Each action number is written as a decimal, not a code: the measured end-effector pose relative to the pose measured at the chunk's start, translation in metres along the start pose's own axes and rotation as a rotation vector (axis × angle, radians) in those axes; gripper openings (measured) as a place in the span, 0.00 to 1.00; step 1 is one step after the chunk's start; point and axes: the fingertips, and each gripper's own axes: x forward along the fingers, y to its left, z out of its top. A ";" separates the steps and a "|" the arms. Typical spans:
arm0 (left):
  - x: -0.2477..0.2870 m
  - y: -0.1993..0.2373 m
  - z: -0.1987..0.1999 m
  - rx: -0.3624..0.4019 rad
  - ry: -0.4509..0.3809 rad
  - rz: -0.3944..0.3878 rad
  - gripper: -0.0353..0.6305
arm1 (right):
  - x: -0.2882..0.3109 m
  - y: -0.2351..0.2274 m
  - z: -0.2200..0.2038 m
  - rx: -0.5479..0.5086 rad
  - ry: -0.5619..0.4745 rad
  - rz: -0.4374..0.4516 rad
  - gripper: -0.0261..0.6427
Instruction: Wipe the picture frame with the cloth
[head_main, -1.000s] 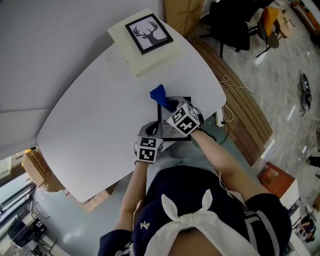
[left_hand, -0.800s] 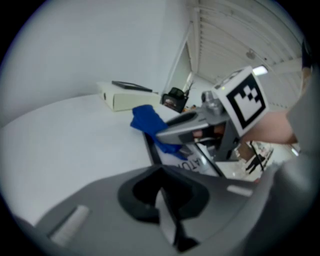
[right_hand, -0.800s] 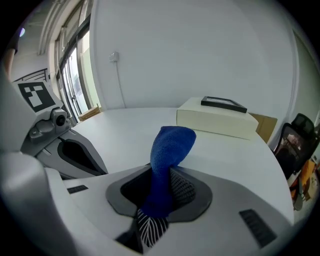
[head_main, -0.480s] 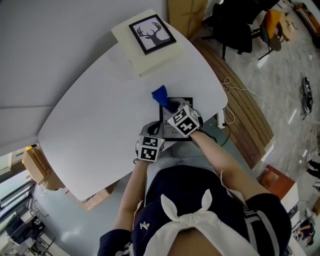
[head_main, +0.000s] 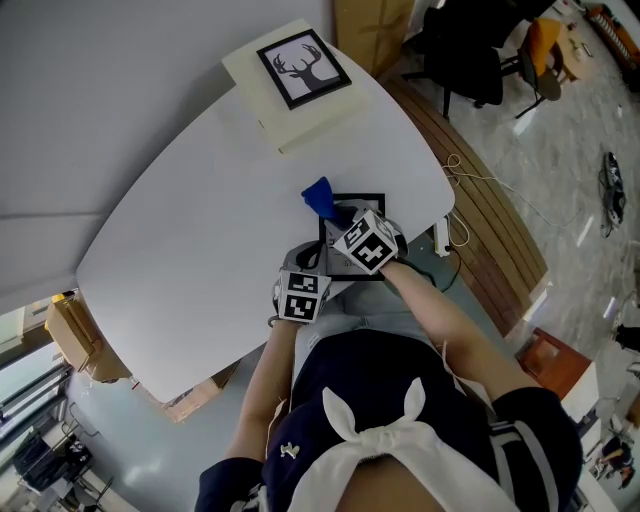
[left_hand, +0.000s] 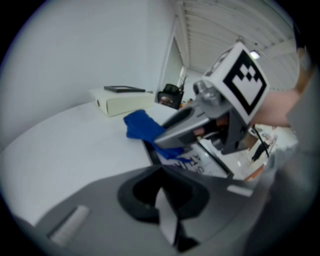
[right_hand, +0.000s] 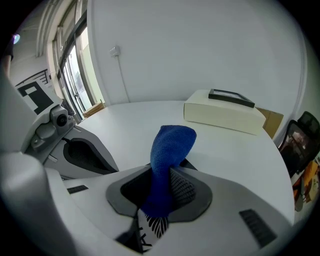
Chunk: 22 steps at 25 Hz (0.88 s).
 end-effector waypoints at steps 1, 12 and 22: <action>0.000 0.000 0.000 0.001 -0.001 0.000 0.05 | 0.000 0.002 -0.001 -0.004 0.004 0.005 0.17; 0.000 0.001 -0.001 0.004 -0.006 -0.004 0.05 | -0.003 0.016 -0.008 -0.019 0.030 0.049 0.17; 0.000 -0.001 -0.001 0.013 -0.004 0.007 0.05 | -0.004 0.017 -0.010 -0.074 0.047 0.102 0.17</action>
